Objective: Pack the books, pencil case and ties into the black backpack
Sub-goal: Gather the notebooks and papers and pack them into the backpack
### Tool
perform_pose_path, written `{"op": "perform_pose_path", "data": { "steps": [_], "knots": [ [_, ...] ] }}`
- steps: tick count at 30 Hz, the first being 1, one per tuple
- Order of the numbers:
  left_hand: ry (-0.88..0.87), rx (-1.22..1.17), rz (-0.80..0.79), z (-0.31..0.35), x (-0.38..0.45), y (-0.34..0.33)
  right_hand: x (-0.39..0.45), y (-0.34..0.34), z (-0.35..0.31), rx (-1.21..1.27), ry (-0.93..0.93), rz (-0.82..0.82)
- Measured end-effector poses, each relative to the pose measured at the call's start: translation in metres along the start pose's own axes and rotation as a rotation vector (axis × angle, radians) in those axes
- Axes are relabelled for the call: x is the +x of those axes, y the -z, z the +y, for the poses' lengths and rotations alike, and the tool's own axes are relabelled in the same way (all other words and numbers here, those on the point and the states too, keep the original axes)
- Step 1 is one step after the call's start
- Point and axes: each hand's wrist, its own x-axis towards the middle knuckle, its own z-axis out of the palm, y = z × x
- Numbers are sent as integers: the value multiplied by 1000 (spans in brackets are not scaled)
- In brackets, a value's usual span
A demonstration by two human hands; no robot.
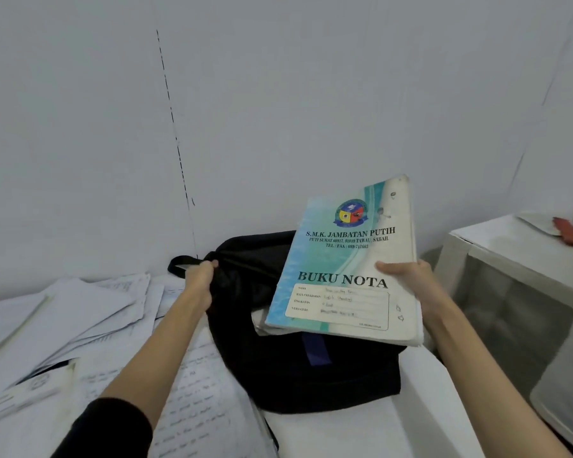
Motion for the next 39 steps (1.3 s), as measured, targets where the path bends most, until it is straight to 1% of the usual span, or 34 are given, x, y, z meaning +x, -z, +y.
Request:
{"op": "perform_pose_path", "data": {
  "steps": [3,5,7,10,11,12,13,14,16,17,18,20,21,22,24,25,27,29,30,31,33,36,39],
  "knots": [
    [-69,-44,73,28,0,-13,3,3,11,3,-16,75],
    [-110,-72,51,46,-3,-20,7,1,23,28,-21,170],
    [-161,-71,-4,58,-9,-27,12,-8,40,81,-17,281],
    [-326,83,-73,65,-26,-45,22,-33,70,124,1,507],
    [-405,185,-91,65,-32,-50,25,-45,81,111,8,561],
    [-492,305,-107,64,-39,-53,26,-56,89,107,15,572],
    [-581,426,-123,63,-45,-56,27,-69,99,107,17,553],
    [-667,528,-137,62,-49,-57,28,-81,108,126,1,500],
    [-795,660,-157,60,-56,-56,30,-104,123,172,-88,372],
    [-829,693,-165,59,-58,-54,31,-113,129,178,-150,305],
    [-848,711,-170,59,-59,-52,30,-121,131,180,-227,207],
    [-856,733,-173,59,-60,-46,24,-133,126,193,-410,-62],
    [-855,743,-176,59,-60,-44,21,-136,122,163,-484,-177],
    [-854,755,-181,60,-60,-41,17,-136,115,97,-516,-276],
    [-848,790,-193,60,-60,-37,15,-133,108,-116,-464,-389],
    [-844,805,-199,61,-60,-35,16,-128,104,-244,-389,-395],
    [-838,827,-210,61,-60,-33,22,-111,97,-499,-166,-332],
    [-845,858,-203,60,-59,-33,36,-86,89,-874,108,-177],
    [-858,870,-197,60,-59,-34,43,-72,85,-1069,200,-103],
    [-883,882,-188,59,-59,-35,50,-58,82,-1195,238,-51],
    [-941,907,-157,57,-58,-39,65,-29,78,-1285,217,38],
    [-973,902,-191,54,-61,-45,80,-1,77,-1277,118,264],
    [-996,903,-224,53,-64,-51,90,5,85,-1179,-16,317]
  ]
}}
